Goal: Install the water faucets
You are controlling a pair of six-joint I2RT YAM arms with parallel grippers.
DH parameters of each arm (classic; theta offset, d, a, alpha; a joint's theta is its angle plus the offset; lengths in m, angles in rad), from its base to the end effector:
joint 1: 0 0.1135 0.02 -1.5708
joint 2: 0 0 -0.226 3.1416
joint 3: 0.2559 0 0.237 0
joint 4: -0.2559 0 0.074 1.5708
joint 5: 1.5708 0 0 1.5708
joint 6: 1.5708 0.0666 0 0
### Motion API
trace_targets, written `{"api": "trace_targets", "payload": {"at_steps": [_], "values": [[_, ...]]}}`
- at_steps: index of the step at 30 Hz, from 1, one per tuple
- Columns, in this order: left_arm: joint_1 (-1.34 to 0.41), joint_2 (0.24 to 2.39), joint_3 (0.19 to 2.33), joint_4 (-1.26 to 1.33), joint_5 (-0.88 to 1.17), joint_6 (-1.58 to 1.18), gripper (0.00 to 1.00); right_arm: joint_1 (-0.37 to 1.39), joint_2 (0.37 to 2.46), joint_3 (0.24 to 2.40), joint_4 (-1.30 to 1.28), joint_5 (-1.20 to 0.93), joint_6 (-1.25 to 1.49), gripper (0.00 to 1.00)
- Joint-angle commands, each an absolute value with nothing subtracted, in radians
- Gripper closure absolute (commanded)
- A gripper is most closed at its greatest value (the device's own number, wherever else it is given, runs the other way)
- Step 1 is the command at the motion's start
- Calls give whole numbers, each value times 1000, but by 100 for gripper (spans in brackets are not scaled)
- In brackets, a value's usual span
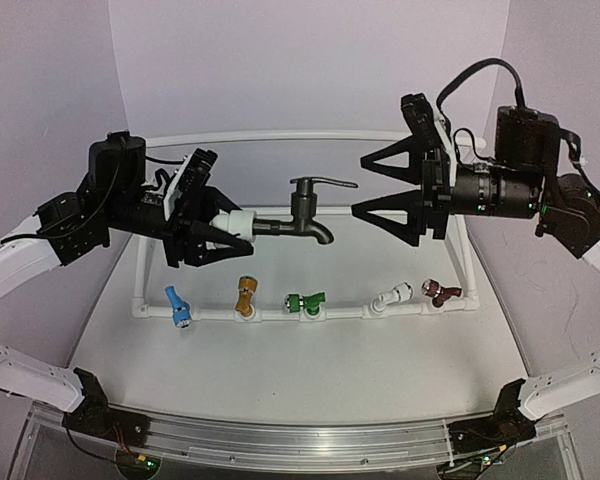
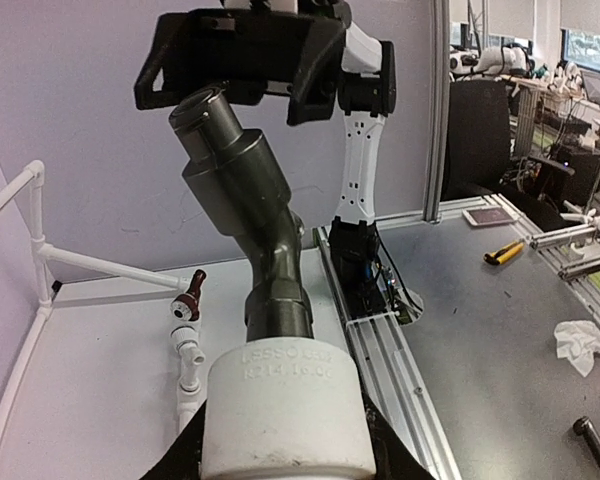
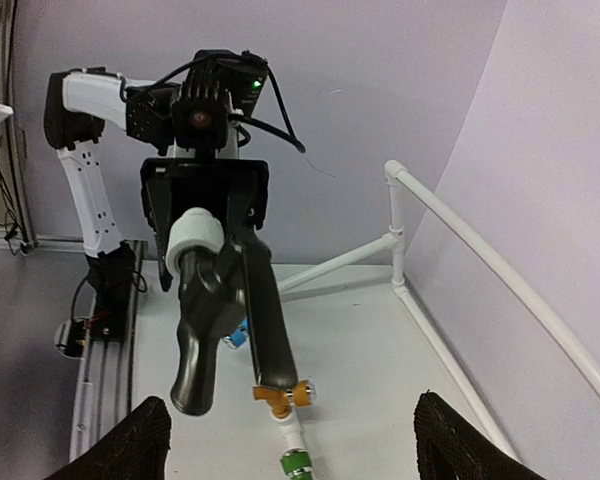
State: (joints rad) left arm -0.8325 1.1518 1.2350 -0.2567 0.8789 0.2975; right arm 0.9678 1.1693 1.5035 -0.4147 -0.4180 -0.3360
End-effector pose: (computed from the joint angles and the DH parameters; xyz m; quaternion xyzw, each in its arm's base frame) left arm 0.1413 -0.2315 0.3787 0.6021 0.4388 -0.4680 0.4753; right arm 0.1269 0.2320 0.4426 -0.5480 0.4862 0.3510 0.5831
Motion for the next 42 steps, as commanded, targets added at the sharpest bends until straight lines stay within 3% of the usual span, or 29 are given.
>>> {"api": "trace_targets", "payload": {"at_steps": [1, 7, 14, 24, 34, 42], "values": [[-846, 1127, 1274, -313, 872, 484, 100, 963, 1238, 1612, -523, -572, -213, 19], [-873, 1132, 1267, -303, 820, 515, 100, 964, 1320, 1679, -596, -689, -233, 25], [-884, 1156, 1286, -355, 791, 558, 100, 964, 1381, 1743, -659, -700, -276, 40], [-900, 1185, 1304, -369, 737, 568, 100, 996, 1430, 1792, -746, -626, -419, 54], [-915, 1211, 1333, -453, 724, 622, 100, 1032, 1511, 1862, -869, -497, -495, 44], [-930, 1221, 1329, -482, 658, 668, 100, 1048, 1563, 1917, -956, -467, -541, 56]]}}
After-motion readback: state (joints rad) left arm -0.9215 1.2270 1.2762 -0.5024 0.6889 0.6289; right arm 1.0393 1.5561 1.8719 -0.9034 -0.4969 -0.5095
